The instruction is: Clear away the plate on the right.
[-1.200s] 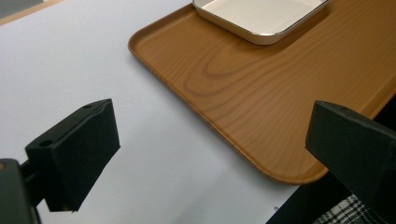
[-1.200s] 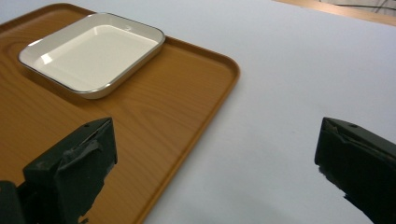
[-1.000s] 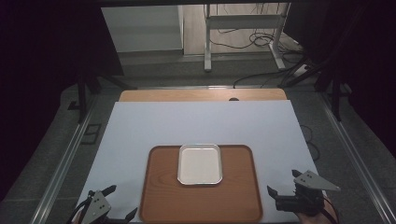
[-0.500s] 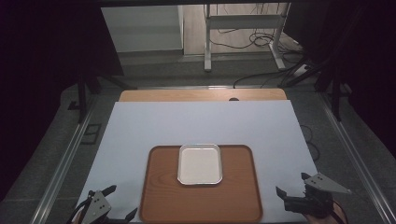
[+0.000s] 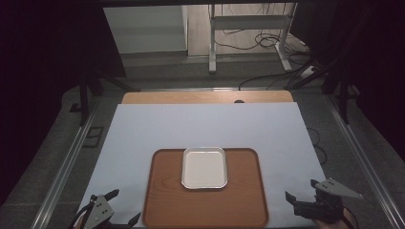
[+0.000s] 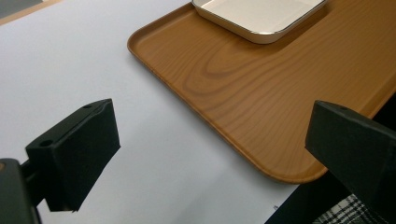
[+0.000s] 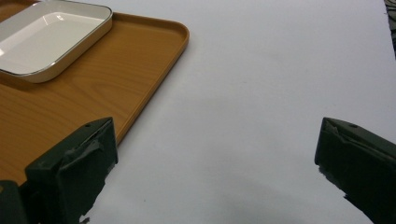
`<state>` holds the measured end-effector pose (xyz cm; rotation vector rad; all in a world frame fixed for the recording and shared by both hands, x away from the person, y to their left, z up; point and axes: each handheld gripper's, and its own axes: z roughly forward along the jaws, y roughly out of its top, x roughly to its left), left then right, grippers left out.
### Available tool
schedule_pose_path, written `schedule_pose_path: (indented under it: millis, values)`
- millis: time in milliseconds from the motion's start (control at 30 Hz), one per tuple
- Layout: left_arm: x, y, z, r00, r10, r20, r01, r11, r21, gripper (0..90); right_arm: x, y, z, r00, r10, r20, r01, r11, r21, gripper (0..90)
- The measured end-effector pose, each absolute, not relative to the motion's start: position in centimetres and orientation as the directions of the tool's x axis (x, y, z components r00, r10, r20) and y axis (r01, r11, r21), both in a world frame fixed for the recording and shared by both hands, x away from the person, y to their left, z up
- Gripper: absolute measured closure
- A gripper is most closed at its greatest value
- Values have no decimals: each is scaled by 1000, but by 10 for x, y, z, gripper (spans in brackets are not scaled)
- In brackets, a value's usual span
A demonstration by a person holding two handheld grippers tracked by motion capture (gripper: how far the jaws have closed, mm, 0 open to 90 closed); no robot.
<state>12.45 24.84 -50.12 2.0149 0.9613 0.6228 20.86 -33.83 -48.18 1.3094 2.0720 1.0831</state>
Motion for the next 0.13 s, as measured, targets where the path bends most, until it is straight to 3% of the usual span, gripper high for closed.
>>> schedule_pose_path:
  millis: [133]
  values:
    - [125, 247, -501, 594, 799, 95, 409, -401, 820, 28, 209, -337, -482, -448, 894, 19, 537, 252, 805, 0]
